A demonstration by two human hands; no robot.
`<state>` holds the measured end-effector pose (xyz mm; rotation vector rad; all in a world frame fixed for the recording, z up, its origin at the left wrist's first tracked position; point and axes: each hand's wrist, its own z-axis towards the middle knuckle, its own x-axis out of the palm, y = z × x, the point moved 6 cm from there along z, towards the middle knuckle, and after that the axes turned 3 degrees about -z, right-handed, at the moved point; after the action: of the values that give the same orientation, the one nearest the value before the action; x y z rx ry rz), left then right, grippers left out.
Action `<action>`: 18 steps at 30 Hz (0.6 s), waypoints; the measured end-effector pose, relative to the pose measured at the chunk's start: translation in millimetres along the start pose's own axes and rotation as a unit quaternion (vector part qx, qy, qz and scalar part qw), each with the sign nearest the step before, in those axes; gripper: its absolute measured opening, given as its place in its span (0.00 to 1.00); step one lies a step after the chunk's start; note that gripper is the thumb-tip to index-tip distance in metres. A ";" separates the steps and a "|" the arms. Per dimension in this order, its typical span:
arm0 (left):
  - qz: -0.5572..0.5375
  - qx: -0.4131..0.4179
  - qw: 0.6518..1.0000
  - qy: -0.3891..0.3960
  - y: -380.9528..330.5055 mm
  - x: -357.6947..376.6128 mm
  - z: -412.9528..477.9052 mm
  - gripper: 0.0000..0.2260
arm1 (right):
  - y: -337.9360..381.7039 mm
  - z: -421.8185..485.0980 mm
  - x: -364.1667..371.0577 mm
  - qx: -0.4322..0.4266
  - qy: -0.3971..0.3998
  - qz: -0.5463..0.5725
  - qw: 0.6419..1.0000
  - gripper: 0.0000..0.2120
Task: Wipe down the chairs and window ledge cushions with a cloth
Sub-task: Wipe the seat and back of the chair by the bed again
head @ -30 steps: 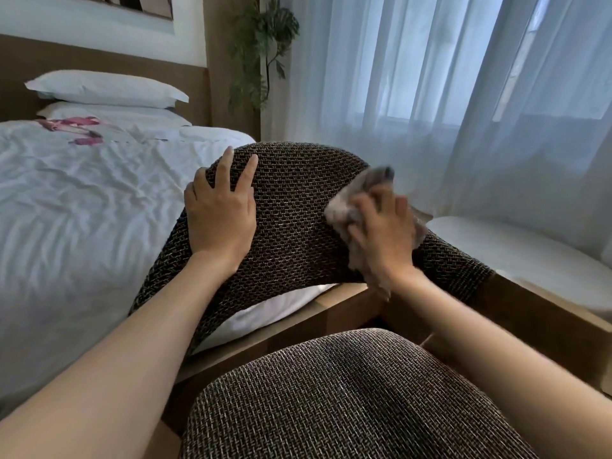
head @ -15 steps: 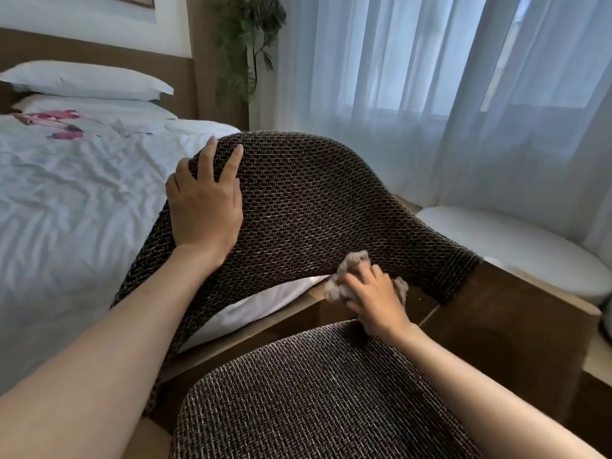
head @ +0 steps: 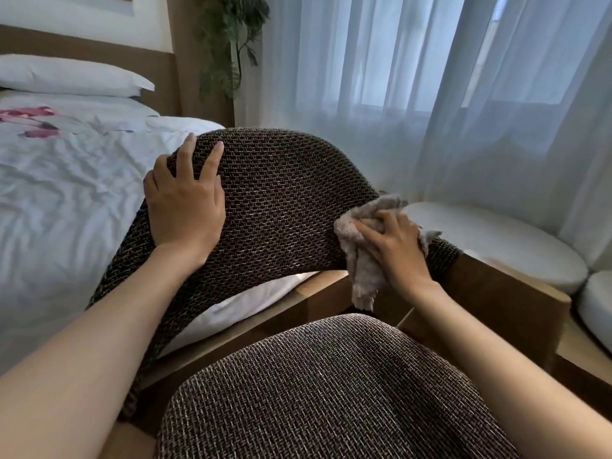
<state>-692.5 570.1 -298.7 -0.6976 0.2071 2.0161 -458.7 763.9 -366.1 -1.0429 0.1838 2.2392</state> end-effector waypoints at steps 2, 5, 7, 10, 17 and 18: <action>0.000 0.001 1.000 -0.002 0.1 0.3 -0.7 0.21 | 5.5 -21.4 19.6 -0.026 0.046 -0.024 0.998 0.19; 0.001 0.006 1.000 -0.002 0.0 -0.6 -1.1 0.21 | 7.6 -45.0 37.9 -0.056 0.113 0.032 0.992 0.18; 0.002 0.008 1.000 0.002 0.1 -1.1 -1.1 0.21 | 12.7 -60.0 45.9 -0.112 0.161 0.008 0.981 0.18; 0.003 0.008 1.000 0.006 -0.7 -2.8 -0.6 0.21 | 18.9 -63.5 33.1 -0.120 0.153 0.010 0.981 0.20; 0.003 0.008 1.000 0.011 -2.7 -1.0 -1.0 0.21 | -14.8 -14.8 -46.2 -0.026 -0.020 -0.096 0.995 0.19; 0.003 0.010 1.000 0.011 -2.6 -0.7 -1.2 0.21 | -22.0 -18.9 -45.9 -0.007 -0.009 -0.093 0.996 0.18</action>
<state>-689.6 570.5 -299.0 -0.7073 0.2415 2.0104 -411.6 750.9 -342.5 -1.0045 0.0614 2.0837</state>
